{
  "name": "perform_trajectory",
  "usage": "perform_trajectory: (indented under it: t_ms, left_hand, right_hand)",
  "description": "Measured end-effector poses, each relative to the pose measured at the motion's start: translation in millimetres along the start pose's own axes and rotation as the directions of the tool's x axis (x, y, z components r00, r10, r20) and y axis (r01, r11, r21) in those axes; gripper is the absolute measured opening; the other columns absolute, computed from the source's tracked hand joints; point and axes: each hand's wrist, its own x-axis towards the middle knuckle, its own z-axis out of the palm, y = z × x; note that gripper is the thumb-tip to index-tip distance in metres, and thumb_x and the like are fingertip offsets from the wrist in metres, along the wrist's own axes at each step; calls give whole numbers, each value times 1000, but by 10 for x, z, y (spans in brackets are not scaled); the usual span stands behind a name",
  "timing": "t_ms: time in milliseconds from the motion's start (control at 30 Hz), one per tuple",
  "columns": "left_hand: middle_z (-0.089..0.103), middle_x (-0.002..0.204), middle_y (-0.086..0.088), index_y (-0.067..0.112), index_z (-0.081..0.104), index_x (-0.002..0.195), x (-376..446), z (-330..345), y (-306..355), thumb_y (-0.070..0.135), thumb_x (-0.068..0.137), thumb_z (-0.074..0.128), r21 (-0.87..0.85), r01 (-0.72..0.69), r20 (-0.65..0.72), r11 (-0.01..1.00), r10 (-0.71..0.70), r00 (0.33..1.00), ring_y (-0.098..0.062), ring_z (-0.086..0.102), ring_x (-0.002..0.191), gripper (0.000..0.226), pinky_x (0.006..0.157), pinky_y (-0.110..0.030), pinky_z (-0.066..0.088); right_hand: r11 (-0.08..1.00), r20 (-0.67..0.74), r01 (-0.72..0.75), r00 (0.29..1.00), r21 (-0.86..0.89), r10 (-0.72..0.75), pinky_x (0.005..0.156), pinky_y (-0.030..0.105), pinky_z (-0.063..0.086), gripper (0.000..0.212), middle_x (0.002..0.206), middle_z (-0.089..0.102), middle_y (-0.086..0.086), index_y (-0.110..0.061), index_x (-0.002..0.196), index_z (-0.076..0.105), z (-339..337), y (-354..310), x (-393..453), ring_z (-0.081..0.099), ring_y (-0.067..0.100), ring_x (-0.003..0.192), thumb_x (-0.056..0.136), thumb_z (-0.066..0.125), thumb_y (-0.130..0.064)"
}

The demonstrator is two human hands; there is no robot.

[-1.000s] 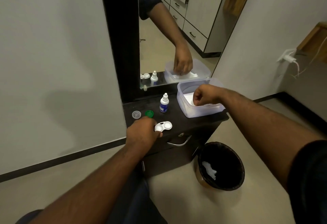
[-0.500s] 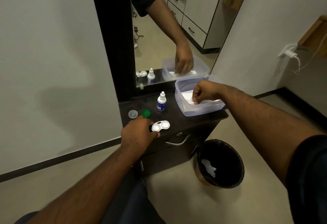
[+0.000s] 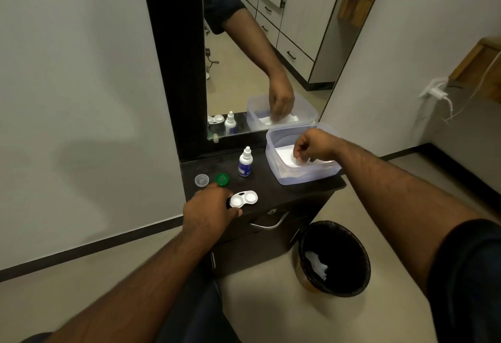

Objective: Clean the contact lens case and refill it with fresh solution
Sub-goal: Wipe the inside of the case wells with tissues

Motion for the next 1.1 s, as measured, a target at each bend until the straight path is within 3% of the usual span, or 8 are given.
perform_trajectory:
  t_ms: [133, 300, 433, 567, 767, 1000, 1100]
  left_hand:
    - [62, 107, 3, 32, 66, 111, 4, -12, 6, 50, 80, 68, 1, 6, 4, 1000, -6, 1000, -16, 59, 97, 36, 69, -27, 42]
    - [61, 107, 3, 31, 66, 112, 20, -30, 21, 49, 81, 67, 0, 16, 25, 1000, -16, 1000, -17, 59, 98, 36, 70, -27, 42]
    - [61, 107, 3, 31, 66, 110, 16, -34, 34, 49, 80, 68, 10, 26, 20, 1000, -26, 999, -17, 59, 98, 35, 69, -27, 41]
    - [60, 106, 3, 30, 67, 107, 8, -43, 40, 49, 80, 68, 9, 30, 13, 1000, -30, 999, -17, 59, 96, 34, 69, -27, 41]
    - [59, 106, 4, 33, 67, 110, 13, -48, 45, 50, 80, 68, 15, 26, 24, 1000, -26, 999, -15, 58, 96, 35, 69, -26, 40]
    - [60, 110, 3, 31, 65, 114, 26, -45, 53, 49, 81, 68, 23, 30, 48, 999, -31, 998, -15, 58, 99, 38, 72, -26, 43]
    - [60, 110, 3, 30, 65, 113, 29, -52, 50, 49, 81, 68, 25, 30, 48, 999, -31, 998, -15, 58, 99, 37, 72, -26, 43]
  right_hand:
    - [992, -265, -87, 962, -95, 60, 80, 34, 54, 16, 98, 66, 15, -4, 96, 70, 13, 129, 126, 61, 29, 88, 83, 64, 2]
    - [960, -168, -137, 981, -244, 97, 79, 27, 45, 23, 106, 65, 12, -8, 108, 67, 110, 171, 194, 55, 22, 88, 85, 65, -7]
    - [958, -185, -169, 975, -232, 127, 81, 31, 48, 18, 101, 65, 14, -7, 103, 67, 116, 153, 220, 58, 28, 90, 85, 66, -10]
    - [958, -189, -208, 967, -196, 171, 74, 26, 42, 17, 91, 58, 10, -7, 102, 66, 123, 162, 226, 52, 22, 82, 85, 66, -11]
    - [925, -271, -378, 894, -28, 357, 95, 35, 46, 36, 106, 58, 10, -4, 119, 58, 60, 205, 317, 53, 24, 91, 84, 68, -10]
    - [904, -298, -425, 860, 32, 415, 95, 38, 46, 42, 111, 58, 15, -2, 123, 54, 44, 189, 328, 51, 26, 88, 83, 67, -7]
    - [916, -303, -400, 877, -30, 373, 92, 38, 48, 42, 109, 59, 15, -4, 120, 57, 42, 165, 291, 52, 26, 88, 81, 71, -7]
